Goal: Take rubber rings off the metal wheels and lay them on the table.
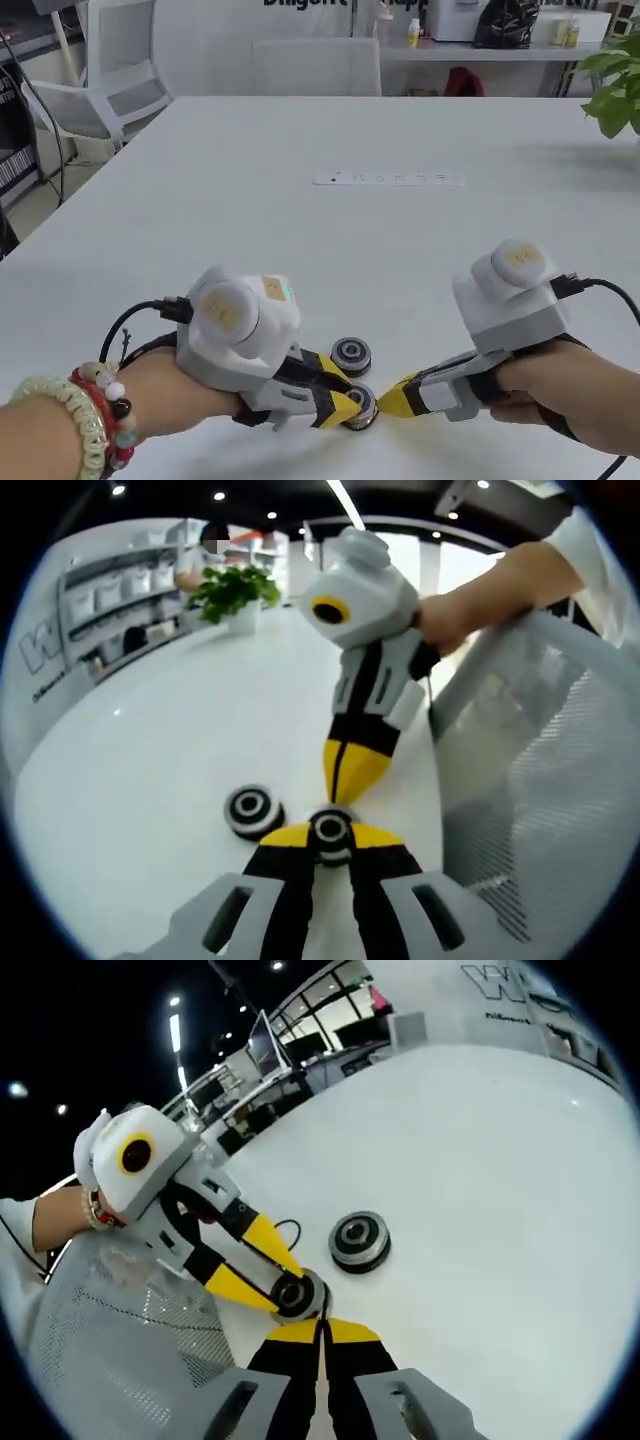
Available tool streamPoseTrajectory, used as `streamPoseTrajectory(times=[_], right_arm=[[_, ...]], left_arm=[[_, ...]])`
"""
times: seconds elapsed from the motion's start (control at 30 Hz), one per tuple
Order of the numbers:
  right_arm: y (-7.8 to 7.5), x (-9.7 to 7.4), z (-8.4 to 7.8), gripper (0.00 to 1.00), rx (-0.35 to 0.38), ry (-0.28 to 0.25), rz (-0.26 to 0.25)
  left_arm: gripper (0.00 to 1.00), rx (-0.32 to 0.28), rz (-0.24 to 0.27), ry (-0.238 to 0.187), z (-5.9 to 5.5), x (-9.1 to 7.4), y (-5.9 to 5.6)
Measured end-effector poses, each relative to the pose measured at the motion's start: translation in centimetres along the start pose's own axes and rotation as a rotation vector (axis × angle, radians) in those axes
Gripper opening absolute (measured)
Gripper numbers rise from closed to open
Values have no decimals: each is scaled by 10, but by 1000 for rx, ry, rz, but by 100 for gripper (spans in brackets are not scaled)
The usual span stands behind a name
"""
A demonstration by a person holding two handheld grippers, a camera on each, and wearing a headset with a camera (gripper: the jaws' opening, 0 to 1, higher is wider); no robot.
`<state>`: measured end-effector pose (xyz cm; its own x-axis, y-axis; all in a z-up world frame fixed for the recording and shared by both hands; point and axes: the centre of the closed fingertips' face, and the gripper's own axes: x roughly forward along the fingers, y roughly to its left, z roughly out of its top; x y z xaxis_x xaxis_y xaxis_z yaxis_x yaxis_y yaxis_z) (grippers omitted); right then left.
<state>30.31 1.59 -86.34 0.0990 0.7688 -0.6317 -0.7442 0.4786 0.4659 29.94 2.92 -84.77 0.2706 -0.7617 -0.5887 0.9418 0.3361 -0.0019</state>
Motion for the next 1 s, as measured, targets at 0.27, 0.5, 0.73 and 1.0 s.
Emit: streamPoseTrajectory(times=[0.27, 0.5, 0.73, 1.0], right_arm=[[6, -5, 9, 0, 115, -60, 65], [8, -4, 11, 0, 124, -48, 56], [11, -3, 11, 0, 131, -48, 68], [17, -2, 15, 0, 123, -60, 91]], left_arm=[[13, 4, 3, -3, 1, 2, 0], [13, 8, 0, -5, 0, 2, 2], [13, 3, 11, -4, 1, 3, 1], [13, -2, 17, -7, 1, 3, 2]])
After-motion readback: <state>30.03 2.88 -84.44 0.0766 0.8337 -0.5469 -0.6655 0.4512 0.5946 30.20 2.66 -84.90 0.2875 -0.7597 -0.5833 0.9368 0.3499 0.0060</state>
